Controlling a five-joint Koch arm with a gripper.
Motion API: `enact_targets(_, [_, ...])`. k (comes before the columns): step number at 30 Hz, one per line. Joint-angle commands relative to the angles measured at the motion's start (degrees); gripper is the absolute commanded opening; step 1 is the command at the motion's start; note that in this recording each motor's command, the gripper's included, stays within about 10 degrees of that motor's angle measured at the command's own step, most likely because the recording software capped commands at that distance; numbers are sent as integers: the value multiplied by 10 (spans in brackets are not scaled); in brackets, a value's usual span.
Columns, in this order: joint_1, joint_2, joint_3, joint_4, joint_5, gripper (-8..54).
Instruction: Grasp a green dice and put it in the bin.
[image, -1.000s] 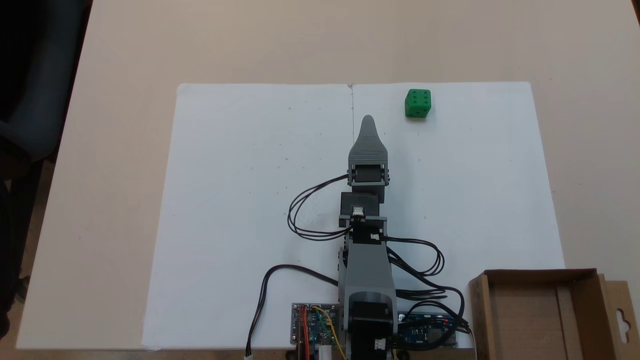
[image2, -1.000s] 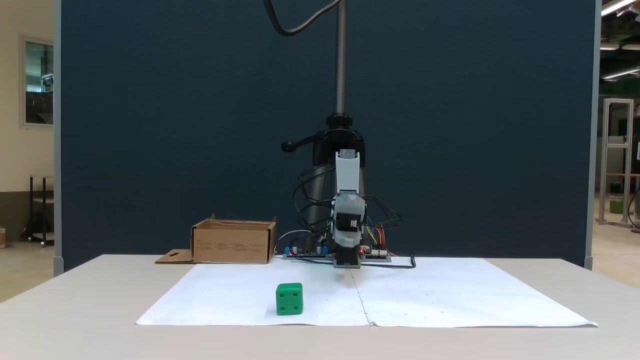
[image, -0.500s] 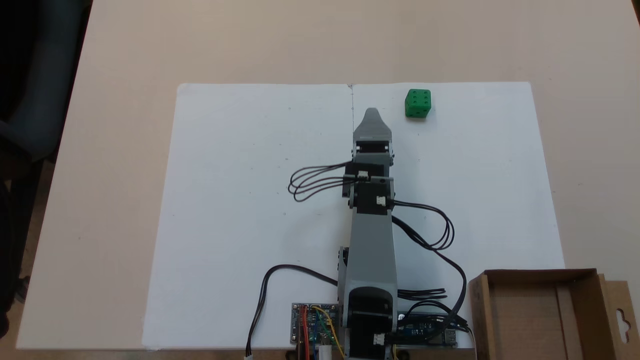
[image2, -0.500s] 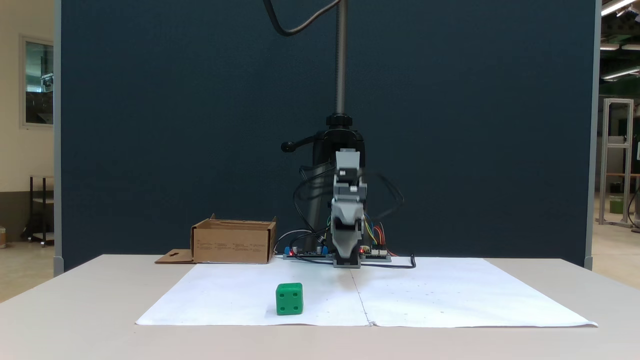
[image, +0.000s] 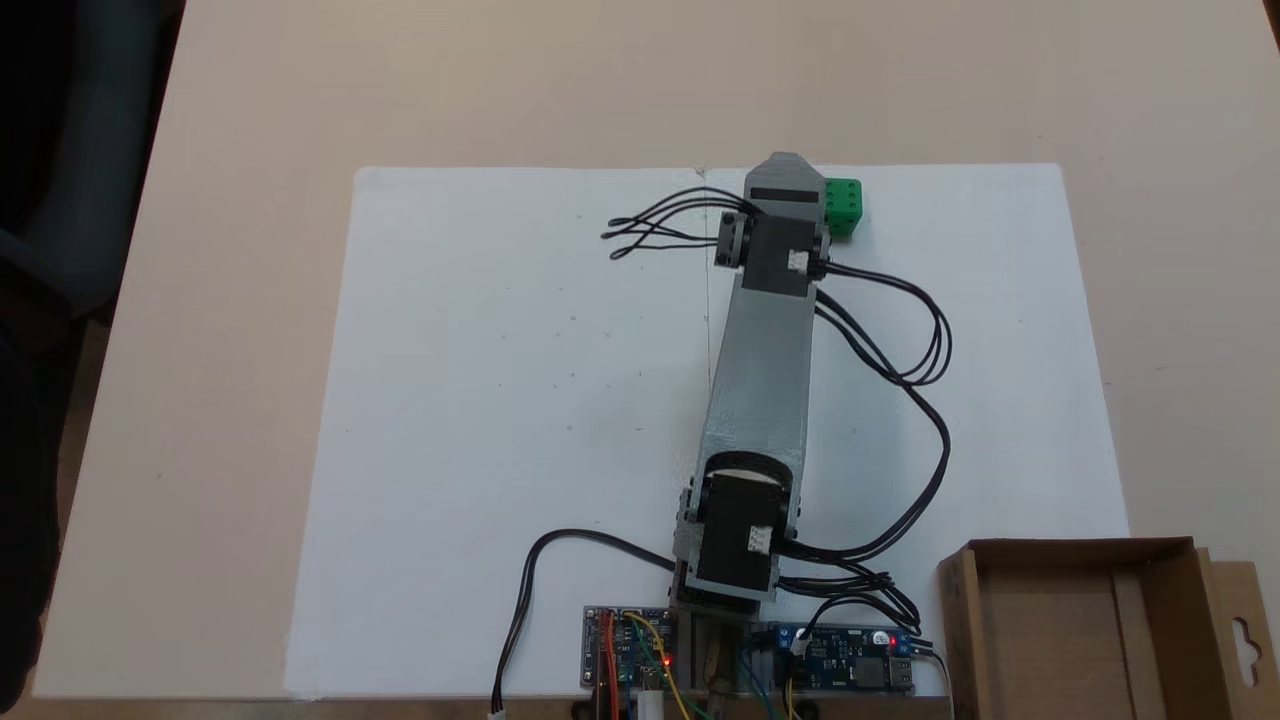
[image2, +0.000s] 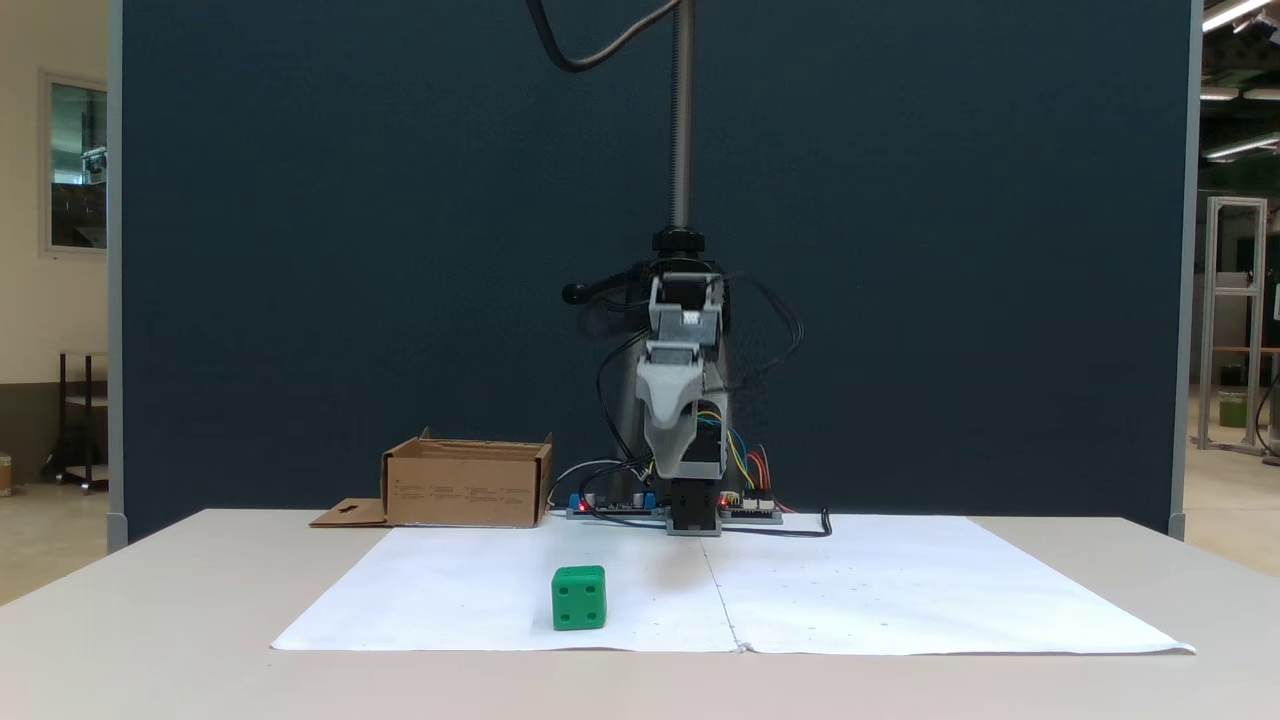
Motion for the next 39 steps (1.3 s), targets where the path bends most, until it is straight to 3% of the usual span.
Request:
enact_targets(1, [16,-15,-73,90,16,438])
enact_targets(18, [91,-291,-482,347,-18,435])
enact_targets(39, [91,-465,-623,352,-193,435])
